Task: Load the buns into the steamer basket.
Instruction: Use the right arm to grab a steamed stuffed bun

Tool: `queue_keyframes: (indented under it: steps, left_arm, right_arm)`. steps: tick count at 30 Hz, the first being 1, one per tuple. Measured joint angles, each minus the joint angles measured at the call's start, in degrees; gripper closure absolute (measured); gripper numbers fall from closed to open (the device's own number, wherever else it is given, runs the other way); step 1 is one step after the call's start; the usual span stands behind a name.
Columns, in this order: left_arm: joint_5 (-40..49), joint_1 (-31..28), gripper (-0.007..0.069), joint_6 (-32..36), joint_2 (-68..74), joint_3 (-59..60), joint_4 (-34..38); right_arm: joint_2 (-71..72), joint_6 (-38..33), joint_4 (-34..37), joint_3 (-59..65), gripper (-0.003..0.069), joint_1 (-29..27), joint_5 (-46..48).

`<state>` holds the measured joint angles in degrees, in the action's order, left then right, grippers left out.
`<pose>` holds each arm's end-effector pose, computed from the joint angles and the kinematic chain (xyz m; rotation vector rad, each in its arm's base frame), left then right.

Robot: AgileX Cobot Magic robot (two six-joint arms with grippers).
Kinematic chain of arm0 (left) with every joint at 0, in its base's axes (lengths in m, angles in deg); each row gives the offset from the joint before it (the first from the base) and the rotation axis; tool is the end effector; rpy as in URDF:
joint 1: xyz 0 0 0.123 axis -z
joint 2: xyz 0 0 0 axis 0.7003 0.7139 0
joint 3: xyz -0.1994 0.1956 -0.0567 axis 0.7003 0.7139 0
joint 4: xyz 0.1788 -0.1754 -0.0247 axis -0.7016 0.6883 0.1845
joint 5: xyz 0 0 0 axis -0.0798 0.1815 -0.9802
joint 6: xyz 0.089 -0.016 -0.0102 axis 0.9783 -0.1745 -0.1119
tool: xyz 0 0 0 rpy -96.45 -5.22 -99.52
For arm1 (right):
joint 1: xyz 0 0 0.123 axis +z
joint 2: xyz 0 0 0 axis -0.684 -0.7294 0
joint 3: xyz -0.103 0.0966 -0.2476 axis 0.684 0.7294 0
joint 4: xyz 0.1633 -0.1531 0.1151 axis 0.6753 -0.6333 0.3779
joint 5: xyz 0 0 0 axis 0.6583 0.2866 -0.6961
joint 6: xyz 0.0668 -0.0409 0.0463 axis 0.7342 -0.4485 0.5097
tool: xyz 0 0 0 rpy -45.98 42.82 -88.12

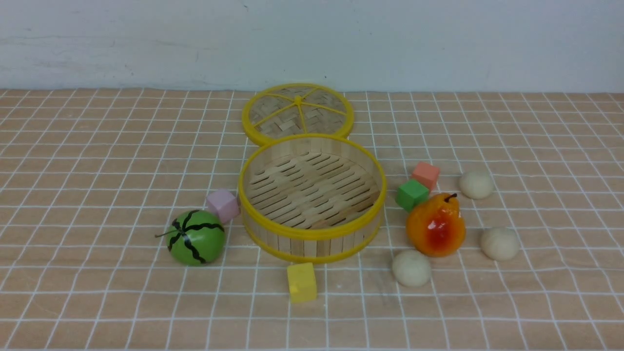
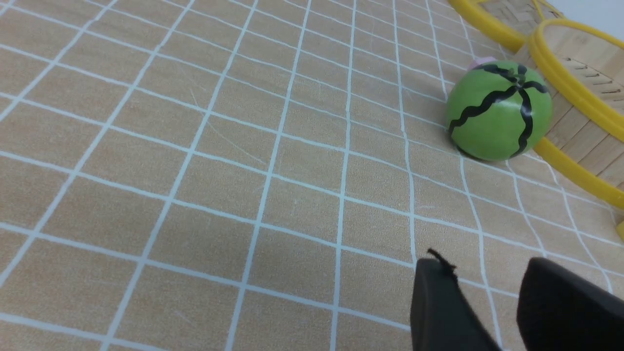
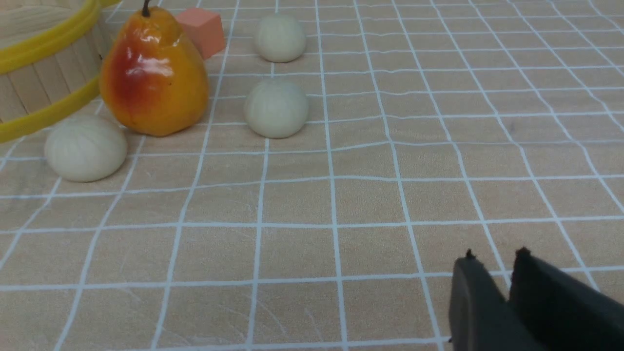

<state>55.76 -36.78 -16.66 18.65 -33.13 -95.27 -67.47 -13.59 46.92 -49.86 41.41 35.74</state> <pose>0.0528 -0.0015 0.1700 -0.2858 1.8642 -0.3056 0.0520 -0.0026 0.1728 0.0519 1.8785 -0.0215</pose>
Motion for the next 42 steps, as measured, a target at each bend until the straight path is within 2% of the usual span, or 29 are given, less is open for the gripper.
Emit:
queue_keyframes:
  steps: [9,16,26,30,37,40,42]
  left_arm:
    - [0.00,0.00,0.0384,0.00,0.00,0.00,0.00]
    - [0.00,0.00,0.0384,0.00,0.00,0.00,0.00]
    - [0.00,0.00,0.0384,0.00,0.00,0.00,0.00]
    - [0.00,0.00,0.0384,0.00,0.00,0.00,0.00]
    - [0.00,0.00,0.0384,0.00,0.00,0.00,0.00]
    - [0.00,0.00,0.0384,0.00,0.00,0.00,0.00]
    - [0.00,0.00,0.0384,0.00,0.00,0.00,0.00]
  right_arm:
    - [0.00,0.00,0.65,0.29,0.0527,0.00,-2.49]
    - [0.00,3.65,6.48,0.58,0.0519,0.00,-17.62]
    - [0.00,4.61,7.49,0.25,0.0511,0.00,-27.49]
    - [0.00,4.69,7.99,-3.10,0.0508,0.00,-25.12]
    - [-7.76,4.72,8.61,-19.68,0.0498,0.00,-10.89]
    - [-17.08,4.72,8.63,-28.68,0.0490,0.00,0.15]
    - [-19.51,4.72,8.57,-30.36,0.0488,0.00,2.52]
